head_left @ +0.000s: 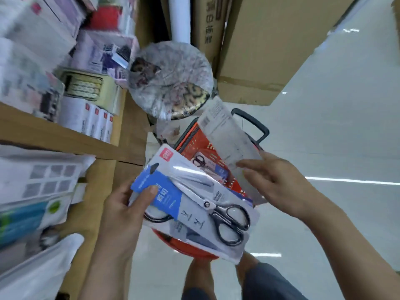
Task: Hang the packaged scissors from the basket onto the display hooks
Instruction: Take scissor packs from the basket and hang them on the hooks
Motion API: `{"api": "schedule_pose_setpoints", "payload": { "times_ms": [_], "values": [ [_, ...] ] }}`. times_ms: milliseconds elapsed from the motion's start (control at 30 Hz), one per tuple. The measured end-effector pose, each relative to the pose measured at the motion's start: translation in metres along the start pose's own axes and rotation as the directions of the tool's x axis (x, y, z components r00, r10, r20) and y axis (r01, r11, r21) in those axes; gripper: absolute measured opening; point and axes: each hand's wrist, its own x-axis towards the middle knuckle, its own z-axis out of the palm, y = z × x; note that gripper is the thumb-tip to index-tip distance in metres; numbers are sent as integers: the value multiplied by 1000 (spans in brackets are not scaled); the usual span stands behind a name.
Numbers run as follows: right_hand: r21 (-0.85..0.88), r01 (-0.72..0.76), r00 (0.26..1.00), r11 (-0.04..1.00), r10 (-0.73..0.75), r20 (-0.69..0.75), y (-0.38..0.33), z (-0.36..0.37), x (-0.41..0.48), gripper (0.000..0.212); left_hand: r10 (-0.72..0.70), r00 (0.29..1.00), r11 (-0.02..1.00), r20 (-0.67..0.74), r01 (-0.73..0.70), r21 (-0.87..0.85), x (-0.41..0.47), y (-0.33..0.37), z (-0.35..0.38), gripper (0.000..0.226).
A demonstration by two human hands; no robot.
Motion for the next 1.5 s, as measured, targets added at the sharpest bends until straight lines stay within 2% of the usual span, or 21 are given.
{"api": "schedule_pose_setpoints", "payload": {
  "times_ms": [100,167,233,333,467,600,700,767,933,1033,1100,1133,1200,1267,1300,1333,1367,1400,1433,1467,1500],
  "values": [
    [-12,51,956,999,-46,289,-46,-27,-16,62,13,1000,998,19,-12,-69,-18,50,4,21],
    [81,94,900,992,-119,418,-62,-37,-22,54,30,999,984,-21,-33,-177,-29,81,11,17],
    [265,27,863,964,-156,480,-75,-47,-30,36,21,996,959,-90,-46,-279,-41,104,22,18],
    [485,-62,877,872,-184,443,-90,-60,-50,8,-46,983,930,-175,-22,-367,-64,127,44,16],
    [643,-12,941,766,-209,267,-107,-84,-82,7,-17,989,940,-148,-35,-340,-114,146,69,33],
    [640,56,941,767,-254,223,-117,-108,-105,6,15,992,915,-123,-63,-399,-158,155,72,37],
    [592,130,943,795,-284,174,-120,-130,-114,10,56,969,849,-241,-173,-499,-191,168,64,34],
    [571,160,944,805,-294,149,-125,-144,-118,23,114,928,810,-355,-293,-507,-209,175,49,35],
    [444,329,913,833,-401,78,-149,-149,-128,40,249,774,779,-583,-517,-354,-252,194,10,82],
    [509,342,902,790,-428,59,-168,-138,-136,36,305,701,768,-645,-581,-269,-271,194,-6,73],
    [618,297,901,728,-428,72,-181,-135,-143,28,320,640,792,-698,-586,-174,-285,187,-22,55],
    [671,269,881,691,-459,119,-187,-134,-147,24,314,619,800,-720,-581,-151,-294,185,-31,42],
    [738,185,771,649,-561,301,-194,-140,-154,22,289,578,808,-763,-575,-130,-311,177,-54,27],
    [705,117,605,700,-613,508,-203,-150,-165,33,269,522,794,-809,-596,-120,-330,169,-81,20],
    [660,139,532,739,-617,579,-209,-153,-170,36,262,489,793,-832,-601,-103,-338,165,-94,20],
    [623,184,498,760,-619,608,-216,-152,-175,38,259,458,799,-850,-596,-77,-345,159,-107,22],
    [595,244,519,766,-621,587,-226,-148,-181,39,265,436,807,-860,-588,-50,-352,155,-117,25],
    [565,327,605,757,-627,490,-236,-140,-187,38,270,428,819,-862,-573,-27,-360,152,-125,28],
    [528,423,700,736,-636,325,-249,-131,-195,33,289,437,833,-852,-553,-1,-367,150,-131,32],
    [504,504,757,701,-640,133,-261,-121,-204,24,317,449,850,-835,-525,40,-375,148,-136,36],
    [496,563,766,661,-643,-14,-274,-112,-215,15,341,462,864,-819,-497,79,-382,148,-139,40]
  ]
}}
